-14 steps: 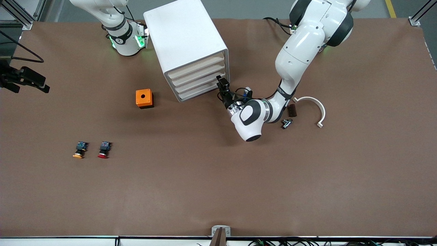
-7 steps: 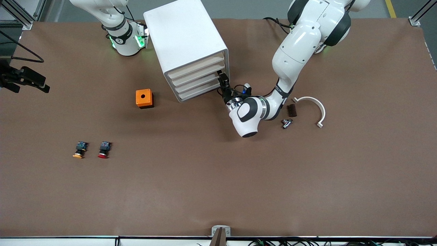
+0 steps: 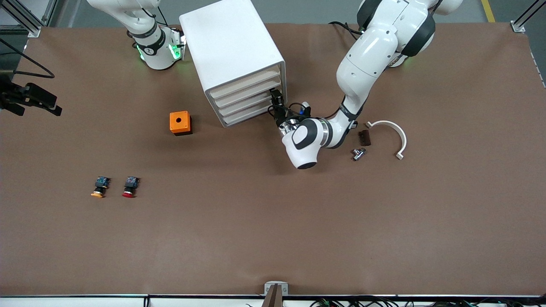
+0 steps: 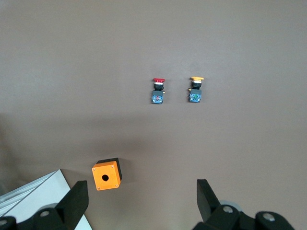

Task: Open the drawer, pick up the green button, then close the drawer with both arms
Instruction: 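Grasp the drawer handle with the left gripper and pull it open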

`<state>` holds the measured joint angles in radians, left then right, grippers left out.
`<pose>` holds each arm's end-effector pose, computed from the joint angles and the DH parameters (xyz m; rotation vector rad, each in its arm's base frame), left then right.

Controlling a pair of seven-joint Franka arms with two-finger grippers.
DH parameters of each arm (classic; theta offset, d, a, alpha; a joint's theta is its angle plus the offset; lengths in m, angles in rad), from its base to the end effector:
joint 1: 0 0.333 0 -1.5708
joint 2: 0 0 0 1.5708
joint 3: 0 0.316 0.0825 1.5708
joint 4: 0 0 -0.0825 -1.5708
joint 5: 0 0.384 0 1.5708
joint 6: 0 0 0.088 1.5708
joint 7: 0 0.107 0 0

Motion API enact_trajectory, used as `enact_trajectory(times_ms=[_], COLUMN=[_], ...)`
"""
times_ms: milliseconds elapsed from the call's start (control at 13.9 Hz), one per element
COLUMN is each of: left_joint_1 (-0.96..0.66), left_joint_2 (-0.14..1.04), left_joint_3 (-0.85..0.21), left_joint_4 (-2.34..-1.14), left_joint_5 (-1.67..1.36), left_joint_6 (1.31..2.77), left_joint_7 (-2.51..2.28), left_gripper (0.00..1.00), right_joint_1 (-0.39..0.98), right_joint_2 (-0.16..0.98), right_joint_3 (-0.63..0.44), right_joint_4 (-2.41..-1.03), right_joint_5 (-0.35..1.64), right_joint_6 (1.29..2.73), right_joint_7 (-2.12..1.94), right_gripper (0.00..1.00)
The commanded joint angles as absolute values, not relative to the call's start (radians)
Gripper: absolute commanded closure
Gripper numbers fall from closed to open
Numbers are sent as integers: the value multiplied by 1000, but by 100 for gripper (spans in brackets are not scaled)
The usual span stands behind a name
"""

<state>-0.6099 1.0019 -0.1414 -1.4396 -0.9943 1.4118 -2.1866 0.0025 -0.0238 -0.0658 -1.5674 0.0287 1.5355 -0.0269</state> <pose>0.3970 -0.4897 0.1141 -1.1418 -1.5519 1.4024 0.5428 -0.0317 0.6361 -3.1105 0.0552 0.0105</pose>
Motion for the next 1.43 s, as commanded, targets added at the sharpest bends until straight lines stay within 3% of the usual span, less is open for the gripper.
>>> enact_trajectory(times_ms=[0, 573, 1362], left_joint_1=[-632, -638, -557], left_joint_2=[1006, 1022, 1031], left_joint_3=[-137, -100, -61], left_joint_4=[-1430, -1402, -1378], left_joint_5=[-1011, -1009, -1040], left_joint_6=[1404, 1410, 1442], left_joint_7=[-2204, -2241, -2237], left_gripper=[74, 96, 94], right_joint_1=[-3, -3, -2], right_joint_2=[-48, -46, -3], right_joint_3=[-66, -67, -63], right_joint_4=[-1588, -1588, -1580], right_joint_5=[28, 26, -25], right_joint_6=[1537, 1534, 1545], right_joint_7=[-35, -34, -34], right_gripper=[0, 0, 0])
